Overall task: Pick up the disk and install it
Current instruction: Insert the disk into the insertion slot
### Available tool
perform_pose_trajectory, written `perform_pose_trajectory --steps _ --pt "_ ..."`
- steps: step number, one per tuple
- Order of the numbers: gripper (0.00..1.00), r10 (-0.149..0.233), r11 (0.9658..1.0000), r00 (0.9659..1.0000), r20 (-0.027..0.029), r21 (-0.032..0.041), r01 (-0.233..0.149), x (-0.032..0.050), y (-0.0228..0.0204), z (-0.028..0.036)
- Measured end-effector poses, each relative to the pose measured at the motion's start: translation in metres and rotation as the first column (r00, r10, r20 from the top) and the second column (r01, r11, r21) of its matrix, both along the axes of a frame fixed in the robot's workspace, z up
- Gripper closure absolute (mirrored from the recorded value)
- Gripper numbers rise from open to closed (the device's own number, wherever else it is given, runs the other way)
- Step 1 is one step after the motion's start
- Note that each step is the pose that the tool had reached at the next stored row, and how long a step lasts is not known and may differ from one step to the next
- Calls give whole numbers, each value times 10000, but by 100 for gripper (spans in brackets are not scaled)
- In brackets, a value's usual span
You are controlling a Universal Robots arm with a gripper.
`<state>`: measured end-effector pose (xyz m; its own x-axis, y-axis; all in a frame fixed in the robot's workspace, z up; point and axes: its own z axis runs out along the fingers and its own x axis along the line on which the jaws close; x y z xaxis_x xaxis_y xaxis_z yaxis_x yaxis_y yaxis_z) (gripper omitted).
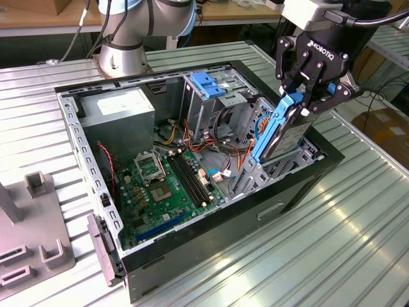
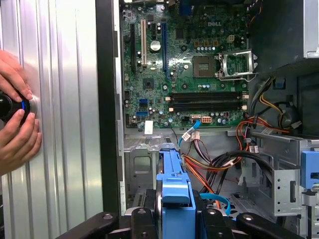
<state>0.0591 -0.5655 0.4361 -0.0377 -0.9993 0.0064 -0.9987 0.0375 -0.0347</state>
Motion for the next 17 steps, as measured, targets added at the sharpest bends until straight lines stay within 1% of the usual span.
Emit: perform_pose_trajectory --steps 8,17 --pt "63 0 10000 10000 0 -1 0 0 0 -5" --pt "63 0 10000 10000 -1 -1 0 0 0 -40"
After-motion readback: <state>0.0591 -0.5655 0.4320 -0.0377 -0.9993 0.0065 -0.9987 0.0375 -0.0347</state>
